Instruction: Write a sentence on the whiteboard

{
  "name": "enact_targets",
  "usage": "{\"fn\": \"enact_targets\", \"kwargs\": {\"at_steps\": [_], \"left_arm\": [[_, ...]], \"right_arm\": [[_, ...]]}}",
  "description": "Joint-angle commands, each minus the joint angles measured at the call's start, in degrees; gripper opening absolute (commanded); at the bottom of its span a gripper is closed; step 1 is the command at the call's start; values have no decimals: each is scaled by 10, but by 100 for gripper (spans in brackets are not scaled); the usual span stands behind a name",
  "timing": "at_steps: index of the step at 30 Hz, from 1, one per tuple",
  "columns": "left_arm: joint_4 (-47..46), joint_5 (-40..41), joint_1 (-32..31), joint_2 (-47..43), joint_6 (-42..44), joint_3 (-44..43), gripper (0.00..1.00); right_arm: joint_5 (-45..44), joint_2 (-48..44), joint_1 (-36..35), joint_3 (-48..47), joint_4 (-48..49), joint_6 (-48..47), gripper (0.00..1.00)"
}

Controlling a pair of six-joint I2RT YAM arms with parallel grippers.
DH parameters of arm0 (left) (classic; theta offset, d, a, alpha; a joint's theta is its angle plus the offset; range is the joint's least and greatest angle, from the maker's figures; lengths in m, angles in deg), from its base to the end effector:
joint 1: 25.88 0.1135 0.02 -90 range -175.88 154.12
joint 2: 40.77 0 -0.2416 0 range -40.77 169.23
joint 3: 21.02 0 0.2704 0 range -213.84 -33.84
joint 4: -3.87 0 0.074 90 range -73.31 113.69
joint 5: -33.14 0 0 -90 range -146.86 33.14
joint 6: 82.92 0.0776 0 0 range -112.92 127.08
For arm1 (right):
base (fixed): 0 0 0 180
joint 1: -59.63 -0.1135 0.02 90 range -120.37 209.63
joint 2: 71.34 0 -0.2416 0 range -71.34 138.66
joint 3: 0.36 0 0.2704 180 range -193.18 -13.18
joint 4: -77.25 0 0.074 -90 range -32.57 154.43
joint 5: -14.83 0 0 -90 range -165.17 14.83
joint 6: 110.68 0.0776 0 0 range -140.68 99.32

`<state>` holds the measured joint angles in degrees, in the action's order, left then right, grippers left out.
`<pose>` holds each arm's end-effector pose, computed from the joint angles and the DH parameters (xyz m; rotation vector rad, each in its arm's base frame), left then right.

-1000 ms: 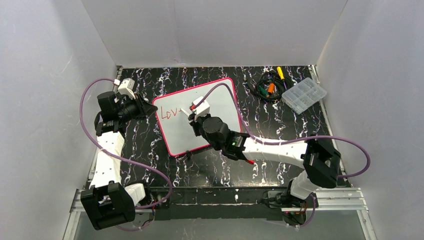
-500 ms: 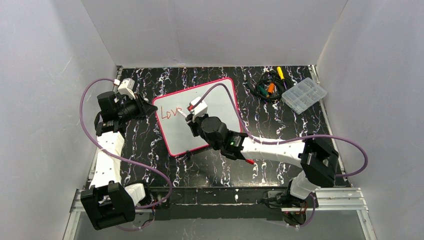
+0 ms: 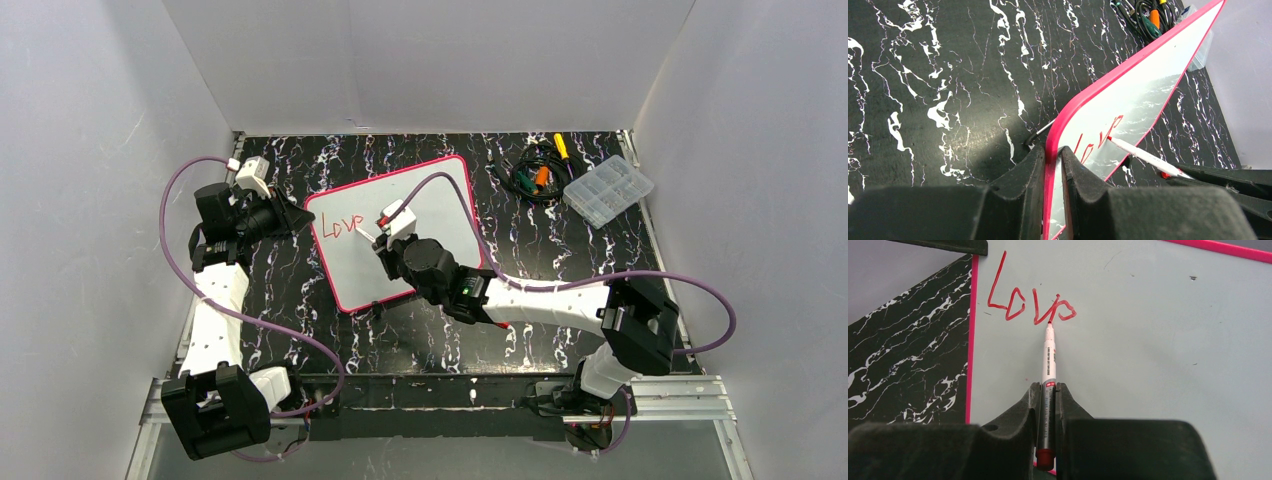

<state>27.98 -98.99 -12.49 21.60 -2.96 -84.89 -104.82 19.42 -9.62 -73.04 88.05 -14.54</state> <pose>0.3036 0.0188 0.2841 0.0899 1.9146 -0.6786 0.1849 0.3797 0.2532 -0.5412 1.6233 0.5481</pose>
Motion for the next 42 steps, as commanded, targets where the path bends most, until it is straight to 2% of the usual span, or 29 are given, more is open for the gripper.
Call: {"fn": "enact_targets", "kwargs": {"at_steps": [1,14,24,32,42], "left_arm": [[13,-8,1,-12,4,4,3],[13,-8,0,-12,6,4,3],[14,-5,1,-13,7,4,3],[16,-2,0,-15,7,4,3],[17,0,0,-17,7,5,3]], "right_arm": [[-23,-18,0,11,-11,6,1],[-71,-30,0,14,-17,5,1],[-61,-33,0,15,-16,5,1],[-10,-81,0,28,-7,-4,1],[-34,-110,15,26,-36,-17,1]]}}
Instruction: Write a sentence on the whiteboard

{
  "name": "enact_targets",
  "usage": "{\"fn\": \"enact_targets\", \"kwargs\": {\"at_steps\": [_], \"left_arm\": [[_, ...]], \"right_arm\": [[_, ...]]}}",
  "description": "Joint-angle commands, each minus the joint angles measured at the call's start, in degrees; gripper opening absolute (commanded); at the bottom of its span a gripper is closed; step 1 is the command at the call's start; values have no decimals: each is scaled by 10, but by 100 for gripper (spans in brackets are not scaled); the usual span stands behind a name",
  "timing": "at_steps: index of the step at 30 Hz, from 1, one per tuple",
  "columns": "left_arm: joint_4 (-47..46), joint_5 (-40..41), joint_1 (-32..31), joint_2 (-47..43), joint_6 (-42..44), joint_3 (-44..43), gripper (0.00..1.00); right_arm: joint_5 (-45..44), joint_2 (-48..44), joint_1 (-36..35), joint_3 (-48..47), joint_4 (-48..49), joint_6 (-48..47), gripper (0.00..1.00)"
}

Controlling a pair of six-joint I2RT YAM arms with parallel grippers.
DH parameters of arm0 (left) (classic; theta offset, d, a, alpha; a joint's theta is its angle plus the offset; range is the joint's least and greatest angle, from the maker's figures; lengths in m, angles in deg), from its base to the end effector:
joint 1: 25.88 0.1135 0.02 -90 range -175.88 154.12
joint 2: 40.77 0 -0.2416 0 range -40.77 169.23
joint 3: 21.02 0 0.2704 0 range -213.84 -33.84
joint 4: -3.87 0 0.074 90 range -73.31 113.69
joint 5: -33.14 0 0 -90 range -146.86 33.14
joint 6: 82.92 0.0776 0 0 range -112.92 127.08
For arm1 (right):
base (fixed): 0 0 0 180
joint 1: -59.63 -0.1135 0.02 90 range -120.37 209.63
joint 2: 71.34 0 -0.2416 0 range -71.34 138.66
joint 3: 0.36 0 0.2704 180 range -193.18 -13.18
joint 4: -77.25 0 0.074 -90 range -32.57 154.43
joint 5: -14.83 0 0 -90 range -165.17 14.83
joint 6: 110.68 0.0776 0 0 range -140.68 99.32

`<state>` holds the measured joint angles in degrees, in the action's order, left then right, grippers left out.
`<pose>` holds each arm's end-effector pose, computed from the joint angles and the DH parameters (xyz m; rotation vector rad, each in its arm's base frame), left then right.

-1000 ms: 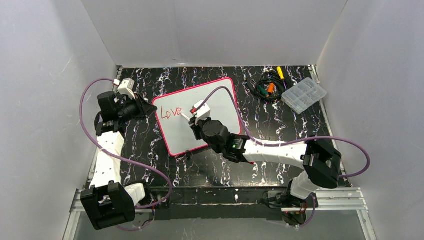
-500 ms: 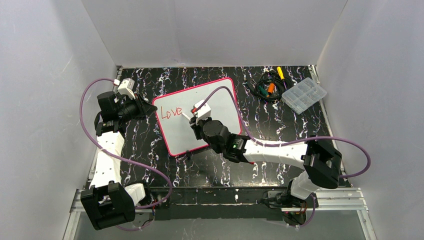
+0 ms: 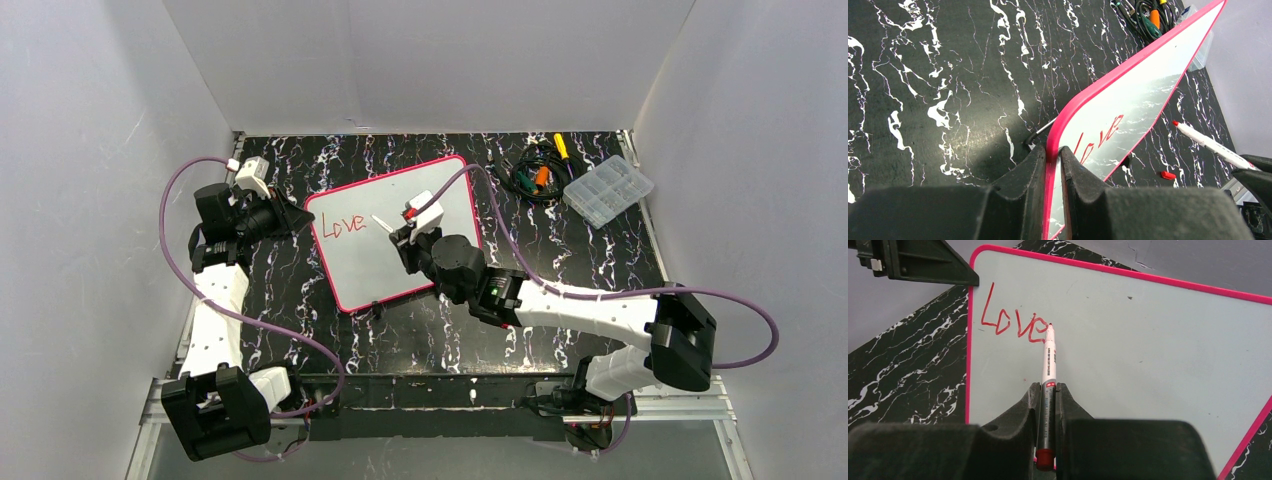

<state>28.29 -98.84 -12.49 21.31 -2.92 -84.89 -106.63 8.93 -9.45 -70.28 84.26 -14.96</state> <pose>0.3026 0.0187 0.2848 0.0886 1.9152 -0.6757 0.1753 0.3453 0.2949 -0.4768 1.5791 0.5567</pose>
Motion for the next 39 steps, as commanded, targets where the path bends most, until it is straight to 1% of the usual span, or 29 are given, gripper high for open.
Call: {"fn": "enact_targets", "kwargs": {"at_steps": [1,9,21,30,39], "left_arm": [[14,-2,0,-14,7,5,3],[16,-2,0,-11,8,3,3],[16,-4,0,-7,8,3,3],[16,-4,0,-5,10,2,3],[18,-1,0,-6,11,1,3]], "right_arm": [[-16,-4,15,-2,5,-15,1],[-28,6,35,-12,20,-31,1],[-8,34,67,-23,27,-26,1],[7,45,70,-28,43,-33,1],[14,29,69,3,18,-18,1]]}}
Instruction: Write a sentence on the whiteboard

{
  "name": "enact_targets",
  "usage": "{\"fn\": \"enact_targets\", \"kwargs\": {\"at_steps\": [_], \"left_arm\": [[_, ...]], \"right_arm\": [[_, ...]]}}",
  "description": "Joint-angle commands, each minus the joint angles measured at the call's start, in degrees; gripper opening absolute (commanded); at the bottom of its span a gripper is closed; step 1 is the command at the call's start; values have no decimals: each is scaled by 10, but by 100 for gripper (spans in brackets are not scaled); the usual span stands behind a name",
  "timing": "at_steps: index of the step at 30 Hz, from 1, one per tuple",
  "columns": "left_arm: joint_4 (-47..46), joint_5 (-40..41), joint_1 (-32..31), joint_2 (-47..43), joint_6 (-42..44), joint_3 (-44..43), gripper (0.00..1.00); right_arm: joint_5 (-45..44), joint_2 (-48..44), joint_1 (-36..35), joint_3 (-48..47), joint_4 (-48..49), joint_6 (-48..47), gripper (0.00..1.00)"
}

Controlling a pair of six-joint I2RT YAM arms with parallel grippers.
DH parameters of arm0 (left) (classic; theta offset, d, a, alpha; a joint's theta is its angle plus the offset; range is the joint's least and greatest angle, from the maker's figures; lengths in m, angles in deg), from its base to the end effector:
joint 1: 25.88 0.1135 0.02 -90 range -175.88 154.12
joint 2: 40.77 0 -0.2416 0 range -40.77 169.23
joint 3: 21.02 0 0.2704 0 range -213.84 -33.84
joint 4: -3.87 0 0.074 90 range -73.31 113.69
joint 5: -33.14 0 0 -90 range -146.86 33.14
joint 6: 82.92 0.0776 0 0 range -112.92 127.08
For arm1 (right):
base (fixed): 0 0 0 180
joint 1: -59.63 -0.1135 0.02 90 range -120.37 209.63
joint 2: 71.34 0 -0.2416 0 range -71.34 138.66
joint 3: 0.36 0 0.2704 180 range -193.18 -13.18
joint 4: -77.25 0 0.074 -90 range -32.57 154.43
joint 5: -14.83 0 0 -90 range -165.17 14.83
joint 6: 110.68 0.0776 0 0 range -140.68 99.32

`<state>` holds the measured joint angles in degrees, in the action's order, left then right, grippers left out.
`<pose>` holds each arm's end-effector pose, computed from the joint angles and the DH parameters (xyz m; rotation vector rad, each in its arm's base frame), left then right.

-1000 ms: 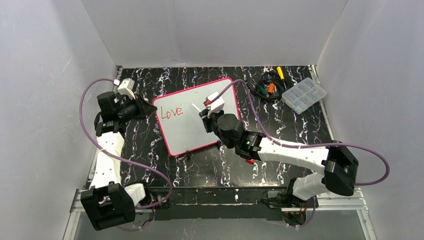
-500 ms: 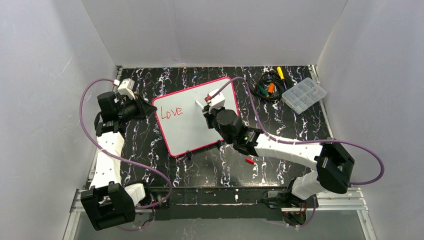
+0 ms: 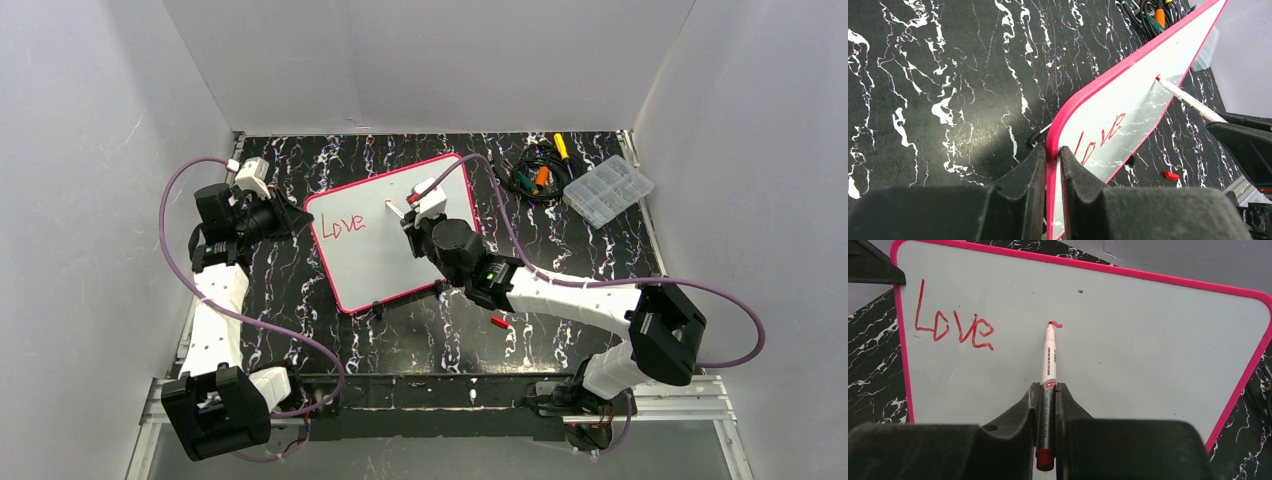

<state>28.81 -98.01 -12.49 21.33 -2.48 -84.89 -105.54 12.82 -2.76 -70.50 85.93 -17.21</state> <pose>0.3027 0.0196 0.2833 0.0818 1.9242 -0.6602 0.2193 0.3346 0.2752 -0.4481 1.6079 0.4332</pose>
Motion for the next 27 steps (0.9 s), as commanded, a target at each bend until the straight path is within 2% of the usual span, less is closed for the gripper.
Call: {"fn": "enact_targets", "kwargs": {"at_steps": [1,11,19,27], "left_arm": [[12,-9,0,-6,7,1,3],[12,-9,0,-6,6,1,3],[12,-8,1,-8,7,2,3],[12,-8,0,-8,6,2,3]], "right_arm": [[2,-13,3,11,-3,8,1],[0,-39,-8,57,-36,45,1],[6,-58,-17,59,-57,51,1],[61,-93,-20,78,-11,55,1]]}}
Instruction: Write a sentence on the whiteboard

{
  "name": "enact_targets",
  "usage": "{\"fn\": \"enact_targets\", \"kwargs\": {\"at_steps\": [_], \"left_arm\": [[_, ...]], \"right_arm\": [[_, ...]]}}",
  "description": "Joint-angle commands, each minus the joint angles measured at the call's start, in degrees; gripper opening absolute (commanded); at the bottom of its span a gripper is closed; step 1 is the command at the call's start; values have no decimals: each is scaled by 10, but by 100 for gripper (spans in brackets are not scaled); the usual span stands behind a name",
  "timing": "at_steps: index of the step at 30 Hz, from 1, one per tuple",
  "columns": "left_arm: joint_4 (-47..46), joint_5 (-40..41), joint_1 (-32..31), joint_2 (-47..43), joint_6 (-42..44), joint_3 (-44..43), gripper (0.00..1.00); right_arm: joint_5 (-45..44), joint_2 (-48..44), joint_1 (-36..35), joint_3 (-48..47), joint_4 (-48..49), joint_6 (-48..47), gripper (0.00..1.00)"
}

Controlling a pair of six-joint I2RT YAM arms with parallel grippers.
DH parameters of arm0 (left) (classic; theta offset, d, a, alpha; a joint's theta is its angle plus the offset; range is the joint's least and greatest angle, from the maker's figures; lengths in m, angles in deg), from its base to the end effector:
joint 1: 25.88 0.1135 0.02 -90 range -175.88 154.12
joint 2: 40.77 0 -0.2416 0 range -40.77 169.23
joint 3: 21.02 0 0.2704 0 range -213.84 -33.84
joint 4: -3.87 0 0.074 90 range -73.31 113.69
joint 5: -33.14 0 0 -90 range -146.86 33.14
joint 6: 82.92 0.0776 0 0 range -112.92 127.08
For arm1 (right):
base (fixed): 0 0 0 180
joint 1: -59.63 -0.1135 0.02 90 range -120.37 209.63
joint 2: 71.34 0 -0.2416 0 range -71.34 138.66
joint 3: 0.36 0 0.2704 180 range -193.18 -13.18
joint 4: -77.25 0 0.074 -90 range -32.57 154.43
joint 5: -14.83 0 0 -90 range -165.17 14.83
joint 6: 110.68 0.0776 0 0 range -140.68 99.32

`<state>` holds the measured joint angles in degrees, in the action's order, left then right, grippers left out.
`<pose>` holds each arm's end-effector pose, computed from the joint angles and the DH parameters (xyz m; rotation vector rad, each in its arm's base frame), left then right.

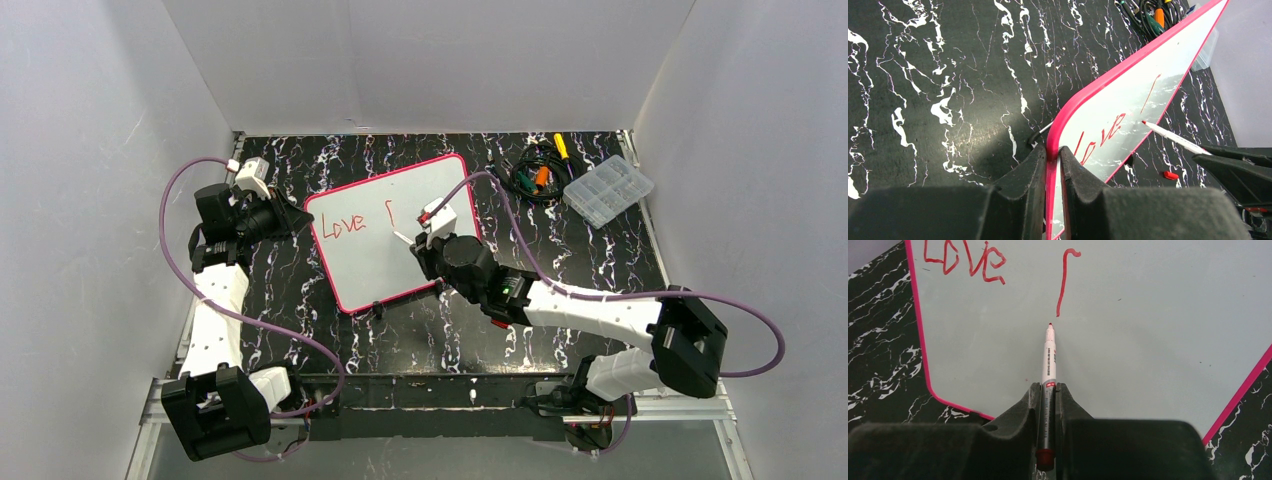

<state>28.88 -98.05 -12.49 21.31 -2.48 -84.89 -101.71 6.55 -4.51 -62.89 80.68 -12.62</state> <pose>0.3025 0.0195 0.2832 0.0819 1.9249 -0.6612 0.1928 0.3182 0.2485 -0.5280 1.7042 0.5032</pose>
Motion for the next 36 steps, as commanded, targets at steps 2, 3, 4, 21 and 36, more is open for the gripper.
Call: {"fn": "enact_targets", "kwargs": {"at_steps": [2,3,4,21,36], "left_arm": [[12,-8,0,-9,7,2,3],[12,-8,0,-9,7,2,3],[12,-8,0,-9,7,3,3],[12,-7,0,-9,7,3,3],[12,-7,0,-7,7,3,3]], "right_arm": [[10,-28,-2,-3,49,13,1],[5,-23,-2,-9,49,11,1],[-3,-17,-2,-15,49,8,1],[-66,49,-1,-62,60,-25,1],[-92,26,2,-42,78,-26,1]]}}
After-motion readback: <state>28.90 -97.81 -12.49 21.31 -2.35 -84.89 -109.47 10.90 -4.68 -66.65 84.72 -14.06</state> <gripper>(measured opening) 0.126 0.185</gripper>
